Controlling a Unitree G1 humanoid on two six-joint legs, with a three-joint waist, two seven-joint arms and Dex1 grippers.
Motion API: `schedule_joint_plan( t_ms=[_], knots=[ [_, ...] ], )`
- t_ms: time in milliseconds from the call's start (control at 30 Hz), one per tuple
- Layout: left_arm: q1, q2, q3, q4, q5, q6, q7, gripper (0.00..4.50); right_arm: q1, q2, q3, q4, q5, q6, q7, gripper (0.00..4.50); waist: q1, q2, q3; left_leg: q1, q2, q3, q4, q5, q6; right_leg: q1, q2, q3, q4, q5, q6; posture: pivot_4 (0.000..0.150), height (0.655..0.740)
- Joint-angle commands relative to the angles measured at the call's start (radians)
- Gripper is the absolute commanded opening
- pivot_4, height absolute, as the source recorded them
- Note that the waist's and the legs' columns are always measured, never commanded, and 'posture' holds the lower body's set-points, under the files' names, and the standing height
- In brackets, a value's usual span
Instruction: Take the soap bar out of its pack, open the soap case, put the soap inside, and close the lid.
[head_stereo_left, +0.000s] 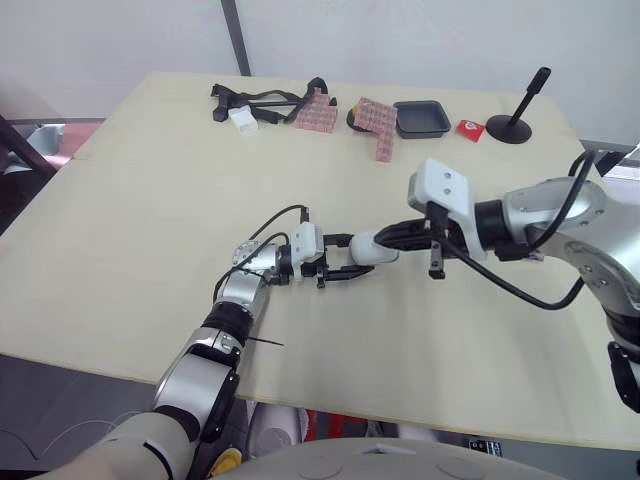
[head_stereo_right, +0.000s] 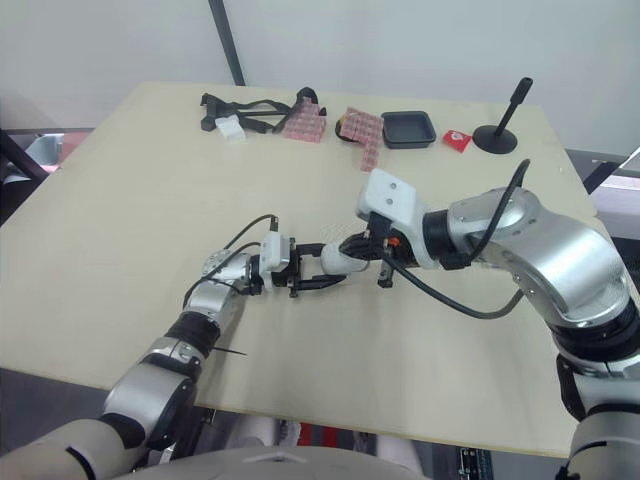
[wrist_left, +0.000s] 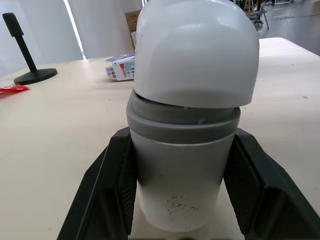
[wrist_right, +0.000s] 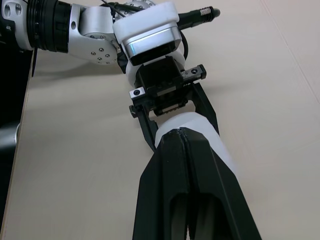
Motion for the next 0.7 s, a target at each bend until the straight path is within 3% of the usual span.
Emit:
schedule_joint_plan(
  t_ms=[33,700],
  knots=[
    [-0.003,0.012,0.007,-0.021,0.002,-0.002,0.006,1.94,0.011,0.001,0.013,-0.006,-0.003,-0.029,-0.013,0.03,0.000,0.000,0.000,0.000,0.000,0.000,0.000,0.000,0.000,0.000,0.000,0.000,0.000,0.000,0.000,0.150,0.7400],
    [-0.005,0.014,0.001,-0.021,0.004,-0.010,0.006,1.94,0.031,-0.010,0.124,0.069,-0.077,-0.084,-0.053,0.03,-0.009,0.000,0.000,0.001,0.000,0.000,0.000,0.000,0.000,0.001,0.000,0.000,-0.001,0.000,0.000,0.150,0.7400]
  ],
)
